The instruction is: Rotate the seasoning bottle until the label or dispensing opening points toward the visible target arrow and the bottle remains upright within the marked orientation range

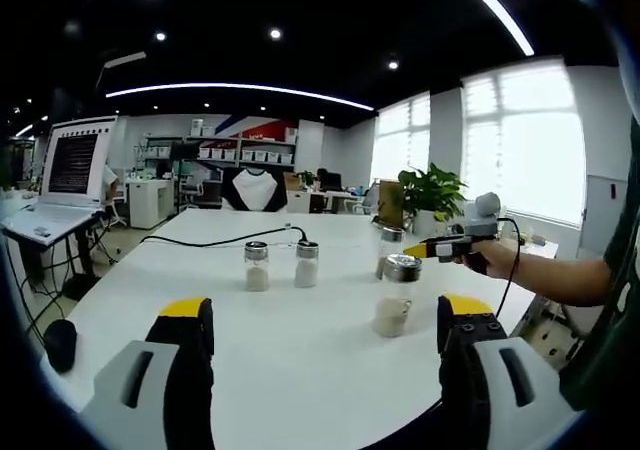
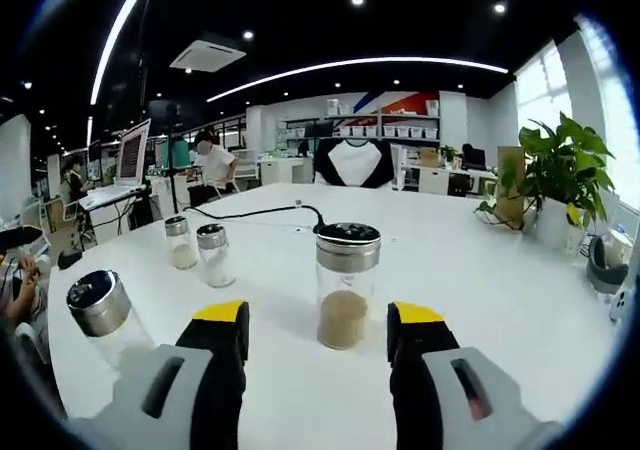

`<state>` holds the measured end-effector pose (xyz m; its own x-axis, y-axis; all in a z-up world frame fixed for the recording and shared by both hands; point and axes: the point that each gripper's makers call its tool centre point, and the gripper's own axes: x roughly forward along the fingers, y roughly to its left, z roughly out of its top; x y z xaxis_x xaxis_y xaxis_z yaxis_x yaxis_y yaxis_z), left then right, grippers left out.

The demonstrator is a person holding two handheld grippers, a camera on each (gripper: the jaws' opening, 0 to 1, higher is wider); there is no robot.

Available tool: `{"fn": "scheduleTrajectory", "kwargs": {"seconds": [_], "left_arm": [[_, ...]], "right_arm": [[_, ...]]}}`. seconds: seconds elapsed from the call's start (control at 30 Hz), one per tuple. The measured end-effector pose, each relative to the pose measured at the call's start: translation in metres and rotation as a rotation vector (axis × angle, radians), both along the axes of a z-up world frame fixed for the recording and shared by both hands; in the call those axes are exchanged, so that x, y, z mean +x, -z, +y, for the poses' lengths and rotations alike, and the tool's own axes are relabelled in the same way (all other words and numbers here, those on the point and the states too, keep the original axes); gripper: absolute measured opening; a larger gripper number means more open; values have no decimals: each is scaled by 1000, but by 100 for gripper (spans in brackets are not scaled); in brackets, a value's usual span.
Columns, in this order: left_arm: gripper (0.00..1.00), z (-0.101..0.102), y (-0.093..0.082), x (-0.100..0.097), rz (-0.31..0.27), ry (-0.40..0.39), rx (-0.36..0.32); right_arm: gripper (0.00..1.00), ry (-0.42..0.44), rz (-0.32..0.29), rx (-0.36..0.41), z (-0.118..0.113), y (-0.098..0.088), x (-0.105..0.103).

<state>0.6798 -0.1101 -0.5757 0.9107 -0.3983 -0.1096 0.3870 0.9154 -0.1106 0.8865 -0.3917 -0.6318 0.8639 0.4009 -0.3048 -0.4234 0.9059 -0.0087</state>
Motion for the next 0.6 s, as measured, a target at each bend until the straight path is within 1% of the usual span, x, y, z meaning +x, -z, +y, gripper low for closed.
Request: {"fn": "scheduleTrajectory", "kwargs": {"seconds": [0.03,0.07,0.1,0.17,0.3,0.37,0.47,0.53,0.6], "left_arm": [[98,0,-1,0,-1,-1,-2],[98,0,-2,-1,-5,0,-2],[98,-1,-2,-1,-6,0,-1],[98,-1,-3,-2,-11,5,1],[98,0,-5,-1,-11,-2,-10],[98,0,-7,-1,-14,1,-8],[98,1,-9,-1,-17,0,-9],[98,2,-9,-2,-15,0,-6],[98,2,-8,-2,-14,-1,-6]], "right_arm": [[58,-4,-3,-23,-1,1,3],[58,-11,-4,-79,-4,2,6],[58,-11,-13,-88,-4,0,9],[58,-14,-29,-82,-3,-3,14],[58,-4,-17,-129,-5,-2,25],[58,4,-27,-154,-6,-3,29],[58,20,-10,-134,-6,-3,37],[58,45,1,-116,-8,-2,42],[58,59,18,-100,-10,2,47]]}}
